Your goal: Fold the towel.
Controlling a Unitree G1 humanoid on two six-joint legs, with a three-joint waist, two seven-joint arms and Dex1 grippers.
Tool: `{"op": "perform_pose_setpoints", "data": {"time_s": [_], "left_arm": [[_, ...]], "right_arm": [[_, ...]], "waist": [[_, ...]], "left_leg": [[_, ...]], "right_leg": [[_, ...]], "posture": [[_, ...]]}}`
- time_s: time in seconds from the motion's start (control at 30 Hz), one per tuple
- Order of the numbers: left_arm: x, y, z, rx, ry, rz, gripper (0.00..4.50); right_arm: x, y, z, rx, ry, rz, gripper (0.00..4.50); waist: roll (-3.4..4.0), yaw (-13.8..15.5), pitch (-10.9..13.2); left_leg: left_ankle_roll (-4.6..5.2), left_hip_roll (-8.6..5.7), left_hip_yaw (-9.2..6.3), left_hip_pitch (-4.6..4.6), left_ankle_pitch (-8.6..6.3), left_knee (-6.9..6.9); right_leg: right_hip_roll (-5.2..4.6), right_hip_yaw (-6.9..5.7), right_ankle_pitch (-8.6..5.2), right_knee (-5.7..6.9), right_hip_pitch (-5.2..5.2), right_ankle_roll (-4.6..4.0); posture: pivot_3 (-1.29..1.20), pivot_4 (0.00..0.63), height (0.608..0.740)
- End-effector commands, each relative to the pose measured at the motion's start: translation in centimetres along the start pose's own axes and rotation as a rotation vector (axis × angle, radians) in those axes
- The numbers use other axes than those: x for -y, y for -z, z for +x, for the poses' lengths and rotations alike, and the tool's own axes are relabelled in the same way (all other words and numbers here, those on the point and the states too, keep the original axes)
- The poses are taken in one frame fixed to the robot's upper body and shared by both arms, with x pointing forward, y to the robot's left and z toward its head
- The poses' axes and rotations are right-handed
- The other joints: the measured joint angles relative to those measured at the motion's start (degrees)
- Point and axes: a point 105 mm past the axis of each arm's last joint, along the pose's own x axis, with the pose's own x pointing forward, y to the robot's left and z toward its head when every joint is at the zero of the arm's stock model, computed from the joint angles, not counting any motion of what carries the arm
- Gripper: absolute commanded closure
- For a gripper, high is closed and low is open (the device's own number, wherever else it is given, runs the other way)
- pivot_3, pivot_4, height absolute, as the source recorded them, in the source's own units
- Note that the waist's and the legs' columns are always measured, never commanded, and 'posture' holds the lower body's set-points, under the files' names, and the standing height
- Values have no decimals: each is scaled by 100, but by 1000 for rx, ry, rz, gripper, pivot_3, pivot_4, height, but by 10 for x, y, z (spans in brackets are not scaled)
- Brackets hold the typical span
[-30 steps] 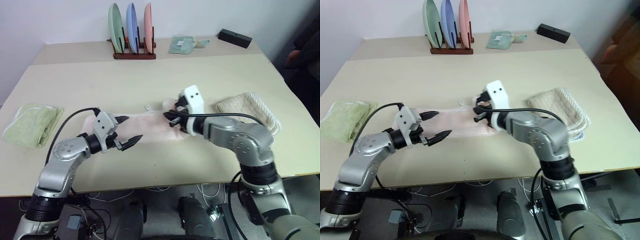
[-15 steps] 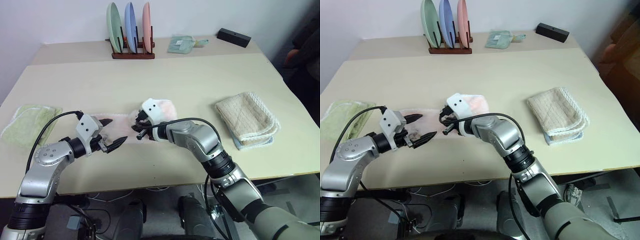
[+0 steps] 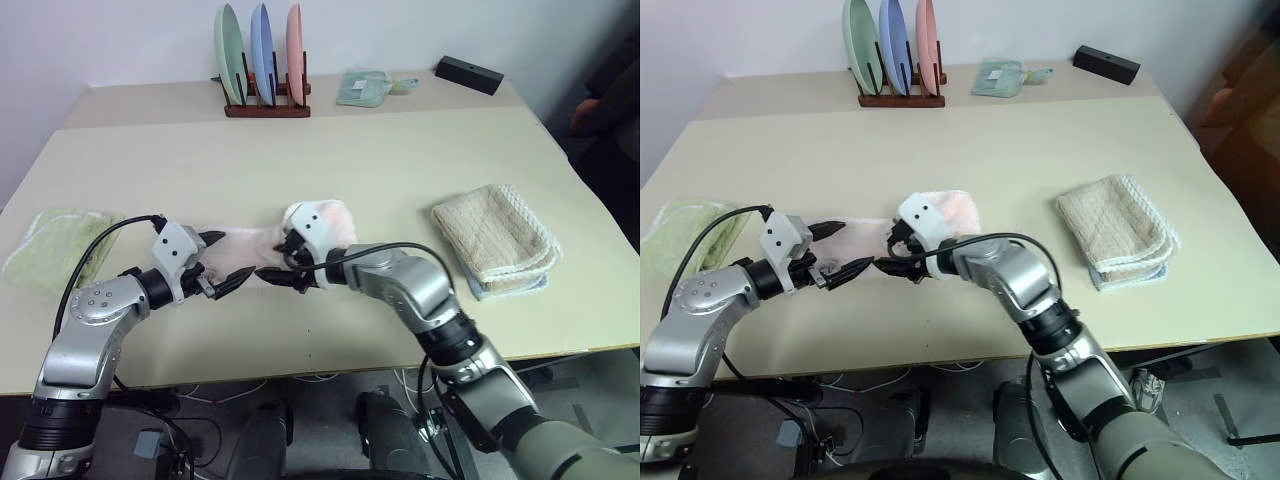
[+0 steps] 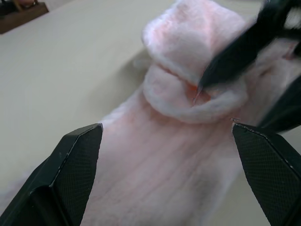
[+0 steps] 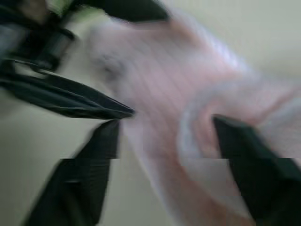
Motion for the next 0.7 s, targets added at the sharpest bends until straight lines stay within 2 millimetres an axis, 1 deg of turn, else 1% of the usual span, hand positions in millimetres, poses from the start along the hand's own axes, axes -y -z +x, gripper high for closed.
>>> {"op": "perform_pose_setpoints", "data": {"time_s": [0.03, 0.1, 0.13, 0.23, 0.27, 0.3, 0.37, 0.4, 0.5, 0.6, 0.7], "left_arm": [[-6, -6, -6, 9, -25, 38, 0], [-7, -5, -8, 6, -34, 36, 0], [-8, -5, -8, 6, -36, 36, 0], [-8, -4, -8, 8, -37, 29, 0], [-8, -4, -7, 9, -36, 28, 0], [-8, -3, -6, 8, -34, 26, 0], [-7, -2, -4, 8, -28, 19, 0], [-6, -1, -3, 10, -27, 14, 0], [-8, 0, -2, 12, -33, 6, 0], [-8, 1, -3, 15, -45, -7, 0], [-6, 4, -7, 10, -57, -18, 0]], "right_arm": [[1, -36, -31, 152, -1, -65, 1164], [12, -46, -46, 202, 49, -53, 1796], [21, -47, -51, 206, 93, -51, 2054], [49, -43, -58, 185, 227, -67, 3529], [54, -42, -58, 180, 248, -69, 4098], [61, -37, -54, 163, 274, -78, 4474], [69, -27, -42, 143, 283, -79, 4474], [70, -20, -32, 126, 268, -89, 4474], [65, -4, -3, 96, 207, -90, 4474], [56, 13, 18, 63, 147, -60, 4474], [51, 46, 33, -41, 126, -48, 4474]], "waist": [[-1, -5, 0], [-1, -18, 0], [-1, -21, 0], [-1, -11, -1], [-1, -12, -1], [-1, -13, -1], [-1, -22, -1], [-1, -22, 0], [-1, -37, 0], [-1, -29, 0], [-1, -11, -1]], "left_leg": [[0, 1, 0, 1, 0, 0], [0, 2, -1, 3, 0, -2], [0, 2, -1, 3, 0, -3], [0, 2, 0, 2, 0, -3], [0, 2, 1, 2, 0, -2], [0, 2, 2, 2, 0, -2], [0, 2, 3, 4, 0, -3], [0, 2, 3, 4, 0, -3], [0, 3, 5, 5, 0, -5], [0, 4, 4, 4, 0, -6], [-1, 3, 4, 3, 1, -5]], "right_leg": [[0, 0, 0, 1, 0, 0], [1, -1, 0, 2, 0, 0], [1, 0, 0, 2, 0, -1], [1, 0, 0, 1, 0, -1], [1, 0, 0, 1, 0, -1], [1, 0, 0, 1, 0, -1], [1, 1, 0, 1, 0, -1], [1, 0, 0, 1, -1, -2], [1, 1, 0, 1, -2, -2], [3, 1, 1, 3, -5, -3], [3, 2, 2, 1, -4, -2]], "posture": [[0, 150, 740], [0, 150, 740], [0, 150, 740], [0, 150, 740], [0, 150, 740], [0, 150, 740], [0, 150, 740], [0, 150, 740], [0, 150, 740], [0, 150, 740], [0, 150, 740]]}}
